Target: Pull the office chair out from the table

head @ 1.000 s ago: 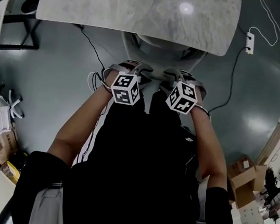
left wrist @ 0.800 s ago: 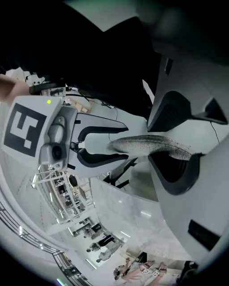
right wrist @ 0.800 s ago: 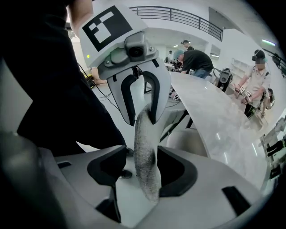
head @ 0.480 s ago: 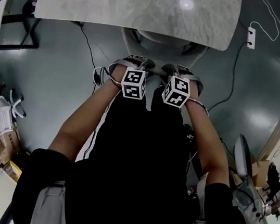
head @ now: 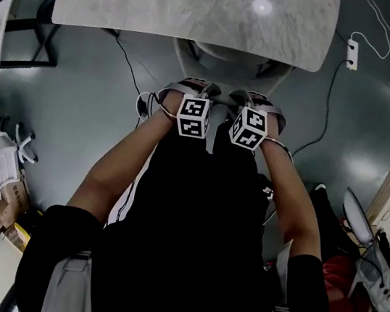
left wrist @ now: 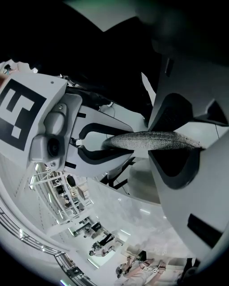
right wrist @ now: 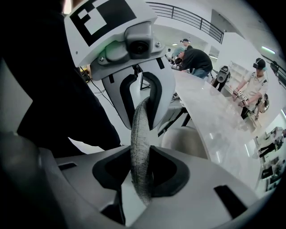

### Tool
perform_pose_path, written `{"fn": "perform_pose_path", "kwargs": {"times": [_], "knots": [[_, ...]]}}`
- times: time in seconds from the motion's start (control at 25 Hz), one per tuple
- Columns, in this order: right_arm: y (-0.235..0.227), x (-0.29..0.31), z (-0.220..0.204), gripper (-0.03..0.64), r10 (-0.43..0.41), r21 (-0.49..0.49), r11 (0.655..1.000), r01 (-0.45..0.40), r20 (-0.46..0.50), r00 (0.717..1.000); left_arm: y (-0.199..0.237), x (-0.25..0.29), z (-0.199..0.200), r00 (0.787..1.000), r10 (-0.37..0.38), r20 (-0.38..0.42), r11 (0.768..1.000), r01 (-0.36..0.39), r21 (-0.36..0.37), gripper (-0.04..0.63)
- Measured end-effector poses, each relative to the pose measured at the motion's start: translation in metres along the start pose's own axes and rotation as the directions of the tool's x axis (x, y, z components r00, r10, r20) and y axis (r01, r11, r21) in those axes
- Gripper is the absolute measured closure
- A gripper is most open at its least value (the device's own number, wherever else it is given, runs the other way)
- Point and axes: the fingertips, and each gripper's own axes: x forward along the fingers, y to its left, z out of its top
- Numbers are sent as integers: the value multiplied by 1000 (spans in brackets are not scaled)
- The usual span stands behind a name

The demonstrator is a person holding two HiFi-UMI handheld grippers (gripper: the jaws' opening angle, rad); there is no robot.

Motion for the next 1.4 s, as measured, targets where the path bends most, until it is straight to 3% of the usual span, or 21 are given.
{"fn": "perform_pose_path", "kwargs": {"times": [1.4], "knots": [[1,-6,4,523,-11,52,999,13,-22,1000,-1,-8,3,999,-38,-18,999,37,-25,509]]}}
